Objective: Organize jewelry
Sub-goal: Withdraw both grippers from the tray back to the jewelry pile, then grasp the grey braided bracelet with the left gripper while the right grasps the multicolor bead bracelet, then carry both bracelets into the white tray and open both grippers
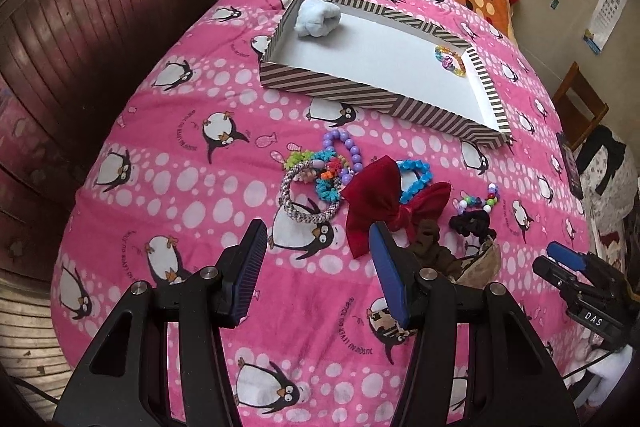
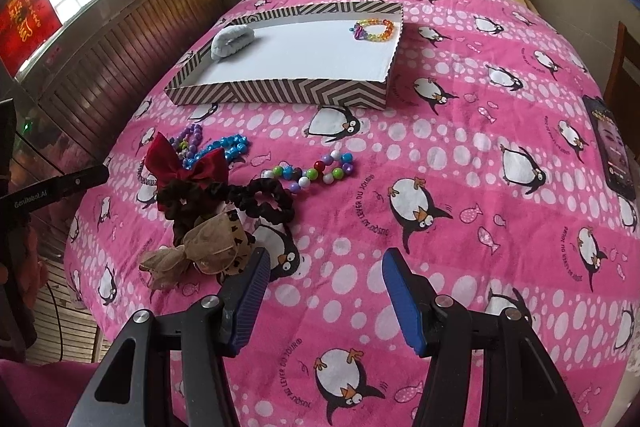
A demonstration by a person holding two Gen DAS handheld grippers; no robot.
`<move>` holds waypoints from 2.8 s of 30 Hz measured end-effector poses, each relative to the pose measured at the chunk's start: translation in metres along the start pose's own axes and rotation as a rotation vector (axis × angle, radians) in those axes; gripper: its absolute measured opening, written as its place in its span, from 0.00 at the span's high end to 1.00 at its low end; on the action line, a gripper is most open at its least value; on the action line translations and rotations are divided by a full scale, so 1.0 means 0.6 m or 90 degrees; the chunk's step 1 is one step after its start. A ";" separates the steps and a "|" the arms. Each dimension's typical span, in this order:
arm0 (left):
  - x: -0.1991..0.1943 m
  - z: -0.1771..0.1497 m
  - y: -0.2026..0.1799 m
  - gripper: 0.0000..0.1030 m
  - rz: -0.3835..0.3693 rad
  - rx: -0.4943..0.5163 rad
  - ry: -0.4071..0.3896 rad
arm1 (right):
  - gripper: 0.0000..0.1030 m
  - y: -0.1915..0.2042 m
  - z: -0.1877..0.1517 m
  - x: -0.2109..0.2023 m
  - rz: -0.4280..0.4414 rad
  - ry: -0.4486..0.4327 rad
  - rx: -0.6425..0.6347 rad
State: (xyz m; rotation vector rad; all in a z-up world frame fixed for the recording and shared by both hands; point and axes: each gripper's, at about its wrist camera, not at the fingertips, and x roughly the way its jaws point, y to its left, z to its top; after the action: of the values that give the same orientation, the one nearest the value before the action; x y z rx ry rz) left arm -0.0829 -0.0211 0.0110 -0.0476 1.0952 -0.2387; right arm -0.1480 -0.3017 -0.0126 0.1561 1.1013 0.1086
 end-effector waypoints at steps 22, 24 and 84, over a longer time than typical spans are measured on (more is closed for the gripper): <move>0.104 0.037 0.058 0.49 -0.015 -0.021 0.075 | 0.46 -0.014 0.040 0.045 0.010 0.003 0.069; 0.110 0.040 0.054 0.49 -0.020 -0.012 0.077 | 0.46 -0.021 0.052 0.054 0.030 -0.002 0.103; 0.028 0.212 0.004 0.94 -0.004 0.086 -0.063 | 0.92 0.021 0.228 -0.001 0.097 -0.122 0.046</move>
State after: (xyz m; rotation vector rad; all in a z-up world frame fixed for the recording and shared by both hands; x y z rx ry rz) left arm 0.0370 -0.0322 0.0545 0.0577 0.9784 -0.3124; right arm -0.0262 -0.2991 0.0507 0.3089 0.9018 0.1865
